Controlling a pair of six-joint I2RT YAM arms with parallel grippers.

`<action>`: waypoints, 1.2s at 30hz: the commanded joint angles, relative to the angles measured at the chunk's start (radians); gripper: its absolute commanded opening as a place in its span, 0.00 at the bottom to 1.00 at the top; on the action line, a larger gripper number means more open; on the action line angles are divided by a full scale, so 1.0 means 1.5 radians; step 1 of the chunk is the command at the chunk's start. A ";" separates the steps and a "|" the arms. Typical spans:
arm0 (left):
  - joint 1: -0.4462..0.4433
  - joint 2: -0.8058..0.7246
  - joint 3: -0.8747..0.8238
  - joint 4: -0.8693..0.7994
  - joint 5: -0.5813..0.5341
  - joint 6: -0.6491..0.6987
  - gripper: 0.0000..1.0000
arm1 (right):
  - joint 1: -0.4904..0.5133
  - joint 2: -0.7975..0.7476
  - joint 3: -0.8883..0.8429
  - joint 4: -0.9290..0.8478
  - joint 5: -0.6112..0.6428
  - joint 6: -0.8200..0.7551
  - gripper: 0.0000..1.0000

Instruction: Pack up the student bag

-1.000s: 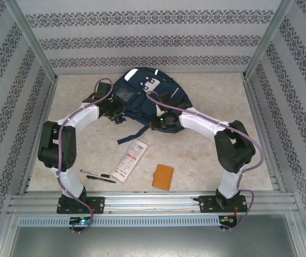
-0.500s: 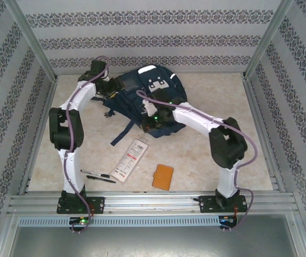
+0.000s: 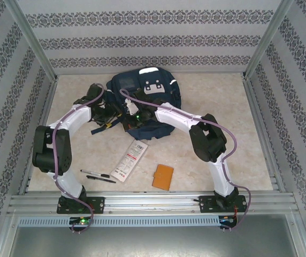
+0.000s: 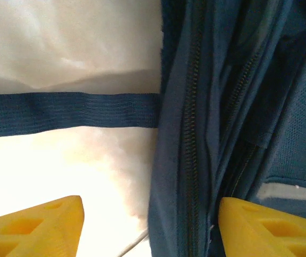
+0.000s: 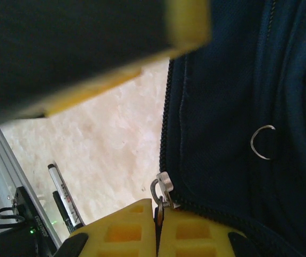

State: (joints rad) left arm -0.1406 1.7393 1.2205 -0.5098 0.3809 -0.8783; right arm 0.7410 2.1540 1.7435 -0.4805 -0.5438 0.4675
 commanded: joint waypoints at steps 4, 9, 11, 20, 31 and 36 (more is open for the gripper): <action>-0.028 0.057 0.048 0.056 -0.027 0.010 0.00 | 0.010 -0.046 -0.050 0.033 -0.007 0.015 0.00; -0.002 0.072 0.126 -0.038 -0.079 0.156 0.00 | -0.050 -0.145 -0.199 -0.056 0.024 -0.035 0.00; 0.018 0.082 0.153 -0.049 -0.051 0.210 0.00 | -0.089 -0.191 -0.259 -0.094 0.039 -0.074 0.00; 0.072 0.205 0.368 -0.156 -0.010 0.396 0.20 | -0.165 -0.255 -0.314 -0.183 0.107 -0.185 0.00; 0.054 -0.009 0.078 -0.089 0.006 0.099 0.58 | 0.004 -0.065 -0.005 -0.056 0.023 -0.037 0.00; 0.033 -0.082 -0.025 -0.082 -0.022 0.055 0.62 | 0.016 -0.002 0.074 -0.026 -0.029 0.000 0.00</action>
State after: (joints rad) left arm -0.0814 1.6485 1.2259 -0.6571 0.3771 -0.7021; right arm 0.7734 2.1204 1.7874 -0.5797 -0.5083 0.4114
